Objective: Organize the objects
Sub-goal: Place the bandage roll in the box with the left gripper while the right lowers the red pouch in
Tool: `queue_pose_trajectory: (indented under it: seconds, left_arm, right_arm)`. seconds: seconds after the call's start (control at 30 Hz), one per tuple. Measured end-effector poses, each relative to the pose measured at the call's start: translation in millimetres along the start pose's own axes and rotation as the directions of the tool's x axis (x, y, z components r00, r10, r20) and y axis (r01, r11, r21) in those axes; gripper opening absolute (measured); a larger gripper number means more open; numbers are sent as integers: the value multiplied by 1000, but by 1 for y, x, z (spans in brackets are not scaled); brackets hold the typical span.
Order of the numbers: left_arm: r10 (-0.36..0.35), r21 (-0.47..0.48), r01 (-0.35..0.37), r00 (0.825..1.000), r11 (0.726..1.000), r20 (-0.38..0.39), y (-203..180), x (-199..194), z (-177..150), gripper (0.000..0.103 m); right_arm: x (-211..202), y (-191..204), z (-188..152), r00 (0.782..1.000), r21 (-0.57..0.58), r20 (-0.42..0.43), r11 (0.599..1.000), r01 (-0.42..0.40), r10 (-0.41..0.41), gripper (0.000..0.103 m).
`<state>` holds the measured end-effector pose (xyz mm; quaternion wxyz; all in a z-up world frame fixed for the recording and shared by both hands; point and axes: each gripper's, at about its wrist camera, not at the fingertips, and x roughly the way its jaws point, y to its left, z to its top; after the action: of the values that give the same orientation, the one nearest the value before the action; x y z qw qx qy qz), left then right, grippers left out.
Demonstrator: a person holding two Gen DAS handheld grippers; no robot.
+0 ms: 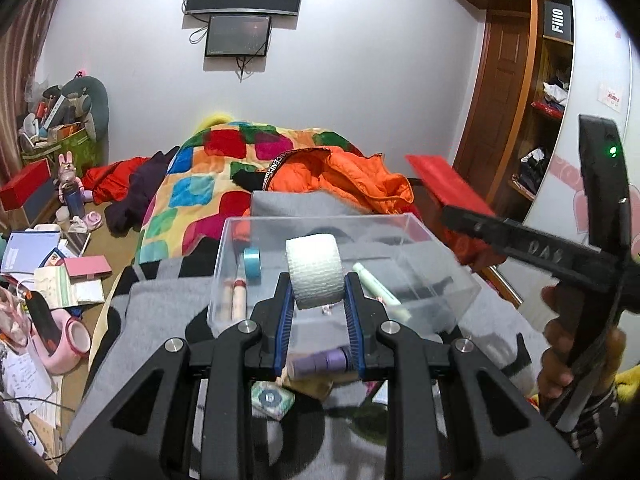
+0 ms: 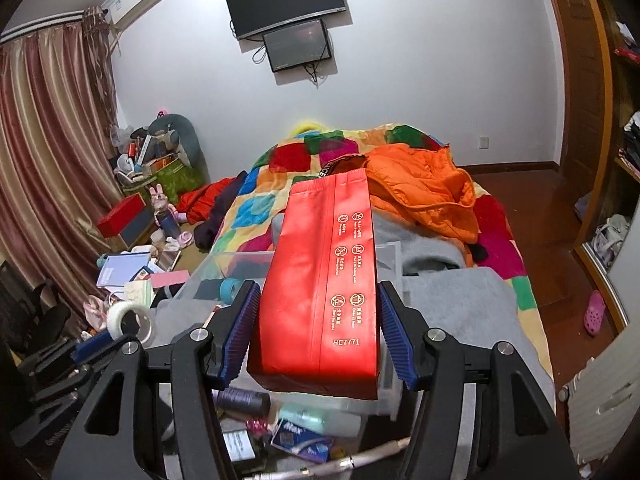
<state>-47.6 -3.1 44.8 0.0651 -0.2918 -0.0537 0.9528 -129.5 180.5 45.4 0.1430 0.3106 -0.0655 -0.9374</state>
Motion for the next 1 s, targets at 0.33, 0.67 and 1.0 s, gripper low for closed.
queue_pose_trajectory:
  seconds: [0.33, 0.67, 1.0]
  left_arm:
    - [16, -12, -17, 996, 1000, -88, 13, 45, 4, 24]
    - [-14, -38, 7, 981, 999, -192, 21, 81, -5, 25]
    - [21, 7, -20, 976, 1000, -219, 16, 94, -5, 25]
  right_arm:
    - [41, -2, -9, 994, -9, -100, 999, 32, -32, 55]
    - [64, -5, -20, 985, -32, -158, 997, 71, -75, 55]
    - [67, 2, -22, 979, -67, -180, 994, 87, -98, 56]
